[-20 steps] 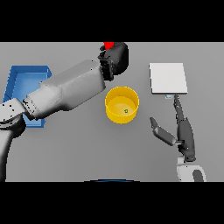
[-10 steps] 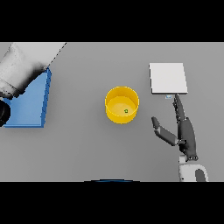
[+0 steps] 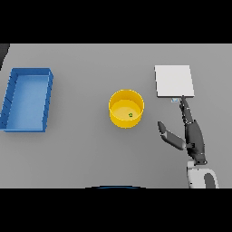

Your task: Pick up the red beaker and tilt it to pour out 1 green nut into yellow bowl. Pick up the yellow bowl and place it on the metallic measuring scale.

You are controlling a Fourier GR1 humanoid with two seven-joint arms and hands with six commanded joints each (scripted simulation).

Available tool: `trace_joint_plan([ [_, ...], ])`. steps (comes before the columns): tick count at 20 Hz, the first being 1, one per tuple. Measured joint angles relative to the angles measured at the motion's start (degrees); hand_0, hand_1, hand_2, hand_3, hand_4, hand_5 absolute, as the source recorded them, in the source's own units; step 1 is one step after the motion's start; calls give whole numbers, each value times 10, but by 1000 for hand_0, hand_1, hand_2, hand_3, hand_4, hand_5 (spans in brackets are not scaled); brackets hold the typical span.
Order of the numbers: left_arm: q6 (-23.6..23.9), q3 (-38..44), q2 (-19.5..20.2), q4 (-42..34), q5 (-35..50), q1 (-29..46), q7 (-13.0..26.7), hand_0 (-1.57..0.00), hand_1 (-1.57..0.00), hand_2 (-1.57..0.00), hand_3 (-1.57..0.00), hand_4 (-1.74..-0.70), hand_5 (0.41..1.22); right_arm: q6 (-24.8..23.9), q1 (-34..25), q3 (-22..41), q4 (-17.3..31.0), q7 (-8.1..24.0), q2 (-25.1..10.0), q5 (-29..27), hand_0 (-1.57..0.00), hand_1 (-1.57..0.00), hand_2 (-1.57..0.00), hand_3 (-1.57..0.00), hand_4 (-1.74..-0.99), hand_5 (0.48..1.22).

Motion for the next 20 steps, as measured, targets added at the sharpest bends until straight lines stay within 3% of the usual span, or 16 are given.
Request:
trace_joint_plan([
  [3, 72, 41, 40, -88, 72, 103, 48, -1571, -1571, -1570, -1445, -1740, 1221, 3, 4, 3, 2, 1, -5, 4, 1, 1, 1, 1, -1212, 610],
  [9, 190, 52, 81, -287, 150, 300, 193, -1571, -1571, -1571, -1450, -1741, 1221, 1, -5, 12, 0, 18, -11, 25, 1, 1, 1, 1, -1206, 657],
  [13, 246, 46, 93, -363, 179, 397, 218, -1571, -1571, -1571, -1450, -1741, 1221, 5, 5, 15, -8, 12, -11, 23, 1, 1, 1, 1, -1218, 664],
  [16, 276, 34, 90, -367, 197, 427, 219, -1571, -1571, -1571, -1509, -1741, 1221, 3, 4, 12, -5, 6, -12, 21, 1, 1, 1, 1, -1217, 666],
  [18, 289, 25, 89, -369, 207, 434, 219, -1571, -1571, -1571, -1531, -1741, 1166, 4, -4, 13, 4, 11, -11, 23, 1, 1, 1, 1, -1214, 666],
  [20, 300, 11, 86, -359, 217, 436, 220, -1571, -1571, -1571, -1546, -1741, 1039, 3, 1, 14, 3, 3, -13, 26, 1, 1, 1, 1, -1203, 663],
])
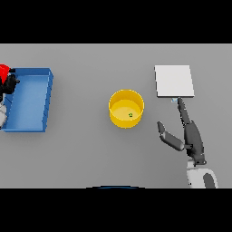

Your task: Pick up the red beaker and tilt it to pour out 1 green nut into yellow bowl. Pick up the yellow bowl and place it on the metallic measuring scale.

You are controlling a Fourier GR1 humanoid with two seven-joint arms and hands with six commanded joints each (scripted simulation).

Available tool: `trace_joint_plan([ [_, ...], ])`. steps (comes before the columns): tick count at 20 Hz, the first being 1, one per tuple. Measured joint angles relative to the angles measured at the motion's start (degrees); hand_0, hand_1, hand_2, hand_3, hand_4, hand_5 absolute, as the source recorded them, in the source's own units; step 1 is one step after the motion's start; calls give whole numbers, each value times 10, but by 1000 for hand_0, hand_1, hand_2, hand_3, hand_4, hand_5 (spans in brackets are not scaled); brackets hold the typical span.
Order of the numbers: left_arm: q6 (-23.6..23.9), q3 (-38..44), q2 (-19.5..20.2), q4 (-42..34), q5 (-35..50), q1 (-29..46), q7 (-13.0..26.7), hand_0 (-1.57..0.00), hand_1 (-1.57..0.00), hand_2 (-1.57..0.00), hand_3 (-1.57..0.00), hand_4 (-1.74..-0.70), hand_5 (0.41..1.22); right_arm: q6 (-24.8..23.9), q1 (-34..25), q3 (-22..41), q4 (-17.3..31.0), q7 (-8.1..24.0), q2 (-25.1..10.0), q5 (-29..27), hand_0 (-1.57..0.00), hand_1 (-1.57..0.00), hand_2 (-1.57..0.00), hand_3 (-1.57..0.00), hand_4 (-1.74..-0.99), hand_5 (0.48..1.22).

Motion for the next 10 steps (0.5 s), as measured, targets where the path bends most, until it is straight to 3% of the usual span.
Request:
trace_joint_plan([
  [1, 4, -10, 1, 7, 5, -3, 0, -1571, -1571, -1571, -1551, -1741, 967, -2, 0, 1, -4, 1, 1, 1, 1, 1, 1, 1, -1205, 664],
  [2, 8, -24, 7, 7, 9, 2, 0, -1571, -1571, -1571, -1555, -1667, 908, 0, 6, -1, -5, -8, -1, -3, 1, 1, 1, 1, -1202, 667],
  [3, 1, -33, 16, -3, 12, 3, -3, -1571, -1571, -1571, -1503, -1530, 865, 2, 9, 0, -3, -12, -2, -2, 1, 1, 1, 1, -1197, 664],
  [4, -17, -42, 26, -9, 22, 1, 0, -1564, -1449, -1432, -1362, -1374, 830, -2, 3, -1, -3, -1, -1, 0, 1, 1, 1, 1, -1192, 663],
  [5, -32, -51, 29, -26, 32, 8, -3, -1457, -1180, -1187, -1129, -1229, 803, -3, 2, -2, -1, 0, 0, -1, 1, 1, 1, 1, -1188, 663],
  [7, -71, -55, 44, -44, 65, 13, 0, -932, -755, -767, -722, -1034, 758, -1, 6, -3, -4, -11, 0, -5, 1, 1, 1, 1, -1185, 665],
  [10, -123, -66, 71, -56, 96, 9, 0, -477, -386, -392, -369, -878, 710, -8, 8, 3, -17, 1, 4, 4, 1, 1, 1, 1, -1184, 667],
])
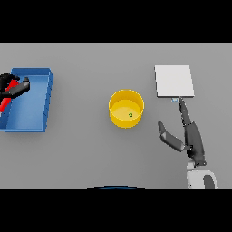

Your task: Pick up the red beaker and tilt it to pour out 1 green nut into yellow bowl. Pick up the yellow bowl and place it on the metallic measuring scale.

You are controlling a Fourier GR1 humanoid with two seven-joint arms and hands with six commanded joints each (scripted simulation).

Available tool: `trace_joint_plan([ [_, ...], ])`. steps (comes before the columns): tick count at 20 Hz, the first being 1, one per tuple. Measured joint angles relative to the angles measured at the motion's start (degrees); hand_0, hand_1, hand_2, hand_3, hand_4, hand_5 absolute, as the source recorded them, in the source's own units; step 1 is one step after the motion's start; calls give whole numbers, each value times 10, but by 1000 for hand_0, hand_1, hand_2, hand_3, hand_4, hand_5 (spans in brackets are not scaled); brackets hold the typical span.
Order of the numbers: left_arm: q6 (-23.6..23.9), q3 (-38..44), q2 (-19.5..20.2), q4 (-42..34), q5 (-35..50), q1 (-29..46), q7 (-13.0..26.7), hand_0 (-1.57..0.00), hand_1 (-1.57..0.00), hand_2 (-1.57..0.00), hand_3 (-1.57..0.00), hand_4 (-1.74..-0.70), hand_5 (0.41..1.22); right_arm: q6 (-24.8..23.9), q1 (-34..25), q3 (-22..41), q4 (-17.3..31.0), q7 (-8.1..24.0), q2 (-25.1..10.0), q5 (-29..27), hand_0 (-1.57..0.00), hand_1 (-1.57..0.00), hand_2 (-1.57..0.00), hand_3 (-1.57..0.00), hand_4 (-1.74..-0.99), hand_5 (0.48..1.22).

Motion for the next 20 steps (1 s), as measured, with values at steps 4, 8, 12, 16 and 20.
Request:
trace_joint_plan([
  [4, -16, -1, 4, -15, 19, 2, 0, -195, -158, -160, -151, -802, 679, 3, 5, 2, -1, 3, -3, 2, 1, 1, 1, 1, -1188, 668],
  [8, -3, 8, 1, -12, 18, -5, -16, -79, -64, -65, -61, -783, 674, 0, -5, 4, 6, 24, -4, 12, 1, 1, 1, 1, -1195, 660],
  [12, 5, 18, -4, -8, 22, -7, -39, -32, -26, -26, -24, -780, 679, 10, -9, 19, 1, 21, -18, 36, 1, 1, 1, 1, -1162, 694],
  [16, 16, 15, -16, -3, 20, -7, -40, -12, -10, -10, -9, -786, 704, 58, -71, 42, 13, 23, -63, 64, 1, 1, 1, 1, -1234, 707],
  [20, 17, 11, -19, -5, 19, -5, -36, -5, -3, -4, -3, -795, 709, 101, -130, 76, 22, 62, -122, 132, 1, 1, 1, 1, -1282, 677],
])
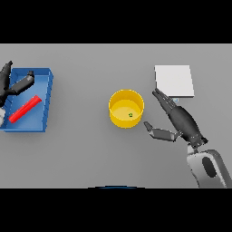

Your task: Pick up the red beaker and tilt it to pour out 1 green nut into yellow bowl. Pick up the yellow bowl and place it on the metallic measuring scale.

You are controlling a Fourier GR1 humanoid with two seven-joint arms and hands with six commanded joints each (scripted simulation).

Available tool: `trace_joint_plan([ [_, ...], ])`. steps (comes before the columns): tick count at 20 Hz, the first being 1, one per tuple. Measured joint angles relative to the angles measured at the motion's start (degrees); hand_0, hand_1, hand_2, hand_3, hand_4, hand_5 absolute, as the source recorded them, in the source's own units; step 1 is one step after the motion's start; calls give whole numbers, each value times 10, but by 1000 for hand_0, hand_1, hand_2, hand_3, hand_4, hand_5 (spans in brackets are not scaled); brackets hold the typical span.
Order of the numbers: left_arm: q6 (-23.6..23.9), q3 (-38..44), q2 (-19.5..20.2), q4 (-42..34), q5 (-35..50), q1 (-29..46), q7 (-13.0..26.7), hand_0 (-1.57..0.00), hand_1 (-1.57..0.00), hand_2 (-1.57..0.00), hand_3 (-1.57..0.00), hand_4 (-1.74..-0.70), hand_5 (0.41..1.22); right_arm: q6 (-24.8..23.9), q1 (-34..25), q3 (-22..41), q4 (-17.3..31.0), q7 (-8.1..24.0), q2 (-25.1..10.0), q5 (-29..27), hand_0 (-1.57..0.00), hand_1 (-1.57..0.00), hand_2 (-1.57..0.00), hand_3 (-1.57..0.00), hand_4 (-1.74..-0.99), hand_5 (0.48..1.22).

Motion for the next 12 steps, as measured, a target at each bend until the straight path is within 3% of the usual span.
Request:
trace_joint_plan([
  [5, -5, 1, 4, -5, 2, -5, -1, -1, 0, 0, 0, -794, 719, 47, -95, 69, 43, -13, -52, 98, 1, 1, 1, 1, -1270, 664],
  [10, -11, -4, 1, 0, 1, -10, 6, 0, 1, 1, 1, -799, 721, 93, -171, 111, 96, -30, -56, 124, 1, 1, 1, 1, -1274, 662],
  [12, -6, -4, 3, -5, -1, -5, 2, 1, 1, 1, 1, -797, 718, 111, -189, 126, 113, -53, -66, 132, 1, 1, 1, 1, -1277, 677],
])
